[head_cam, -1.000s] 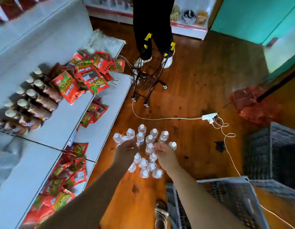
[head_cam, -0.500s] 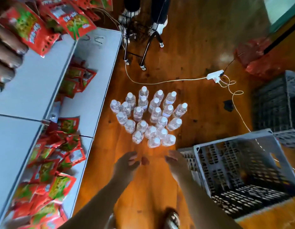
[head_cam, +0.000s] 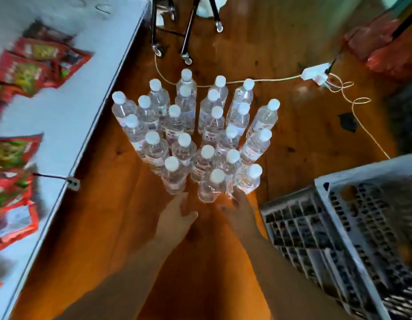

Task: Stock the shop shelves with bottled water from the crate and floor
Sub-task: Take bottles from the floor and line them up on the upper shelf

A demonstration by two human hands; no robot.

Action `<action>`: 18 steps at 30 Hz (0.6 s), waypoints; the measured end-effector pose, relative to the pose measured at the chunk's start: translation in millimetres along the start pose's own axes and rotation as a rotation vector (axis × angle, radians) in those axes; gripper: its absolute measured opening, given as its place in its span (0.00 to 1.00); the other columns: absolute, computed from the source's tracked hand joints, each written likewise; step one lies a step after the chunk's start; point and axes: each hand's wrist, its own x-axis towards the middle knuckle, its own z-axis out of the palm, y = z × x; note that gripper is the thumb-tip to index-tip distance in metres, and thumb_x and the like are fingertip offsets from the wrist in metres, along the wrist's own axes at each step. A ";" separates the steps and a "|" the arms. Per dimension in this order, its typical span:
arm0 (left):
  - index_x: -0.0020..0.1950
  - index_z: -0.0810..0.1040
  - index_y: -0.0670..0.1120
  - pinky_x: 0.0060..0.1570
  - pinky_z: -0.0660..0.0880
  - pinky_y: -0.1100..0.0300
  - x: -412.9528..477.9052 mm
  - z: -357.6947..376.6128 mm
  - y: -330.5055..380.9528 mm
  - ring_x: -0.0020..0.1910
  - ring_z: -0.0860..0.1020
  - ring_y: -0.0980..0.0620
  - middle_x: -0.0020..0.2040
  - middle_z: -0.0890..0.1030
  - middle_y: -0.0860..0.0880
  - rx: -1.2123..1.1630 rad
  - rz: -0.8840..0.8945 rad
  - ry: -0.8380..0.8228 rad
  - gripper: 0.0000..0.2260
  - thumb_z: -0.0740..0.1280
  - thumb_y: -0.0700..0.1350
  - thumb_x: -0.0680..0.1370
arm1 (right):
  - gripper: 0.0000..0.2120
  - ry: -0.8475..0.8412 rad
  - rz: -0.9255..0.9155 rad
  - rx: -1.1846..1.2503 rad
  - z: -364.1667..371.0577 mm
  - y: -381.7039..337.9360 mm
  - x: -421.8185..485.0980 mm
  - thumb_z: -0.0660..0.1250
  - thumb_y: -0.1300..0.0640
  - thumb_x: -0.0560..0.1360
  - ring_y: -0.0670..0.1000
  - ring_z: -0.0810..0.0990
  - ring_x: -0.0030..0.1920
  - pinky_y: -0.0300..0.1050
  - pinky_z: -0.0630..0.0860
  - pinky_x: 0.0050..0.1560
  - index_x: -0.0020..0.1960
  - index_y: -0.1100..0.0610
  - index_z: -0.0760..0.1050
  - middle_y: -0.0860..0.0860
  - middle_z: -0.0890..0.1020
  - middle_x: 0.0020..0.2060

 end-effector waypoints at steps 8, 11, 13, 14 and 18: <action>0.73 0.62 0.50 0.68 0.65 0.47 40.3 23.2 5.5 0.68 0.68 0.49 0.68 0.70 0.52 0.002 0.148 -0.052 0.35 0.71 0.44 0.68 | 0.26 -0.035 -0.129 -0.012 11.0 27.1 43.7 0.69 0.58 0.73 0.47 0.73 0.62 0.37 0.69 0.56 0.69 0.55 0.66 0.47 0.74 0.61; 0.71 0.65 0.51 0.70 0.64 0.50 43.9 32.7 9.5 0.68 0.69 0.52 0.68 0.71 0.53 0.033 0.240 -0.082 0.31 0.72 0.42 0.70 | 0.24 -0.020 -0.115 0.012 17.0 27.4 46.7 0.66 0.61 0.75 0.49 0.73 0.62 0.35 0.70 0.53 0.69 0.53 0.66 0.46 0.75 0.60; 0.70 0.65 0.50 0.69 0.62 0.61 45.1 36.5 9.1 0.67 0.67 0.56 0.66 0.67 0.58 0.029 0.263 -0.073 0.28 0.71 0.39 0.73 | 0.25 -0.009 -0.123 0.023 17.8 26.6 49.0 0.66 0.61 0.75 0.47 0.73 0.61 0.40 0.70 0.58 0.69 0.51 0.64 0.43 0.74 0.58; 0.71 0.63 0.49 0.65 0.60 0.67 45.7 37.9 9.7 0.65 0.66 0.59 0.63 0.66 0.60 0.038 0.269 -0.081 0.29 0.70 0.38 0.74 | 0.25 -0.002 -0.129 0.023 17.9 27.1 51.1 0.66 0.60 0.75 0.46 0.73 0.61 0.41 0.70 0.59 0.70 0.50 0.64 0.43 0.74 0.58; 0.74 0.57 0.48 0.60 0.58 0.70 52.5 36.9 9.3 0.64 0.65 0.59 0.64 0.66 0.58 0.105 0.289 -0.114 0.30 0.67 0.39 0.76 | 0.28 0.009 -0.162 0.013 20.6 28.1 56.9 0.68 0.61 0.74 0.46 0.73 0.58 0.40 0.69 0.55 0.71 0.53 0.63 0.46 0.74 0.60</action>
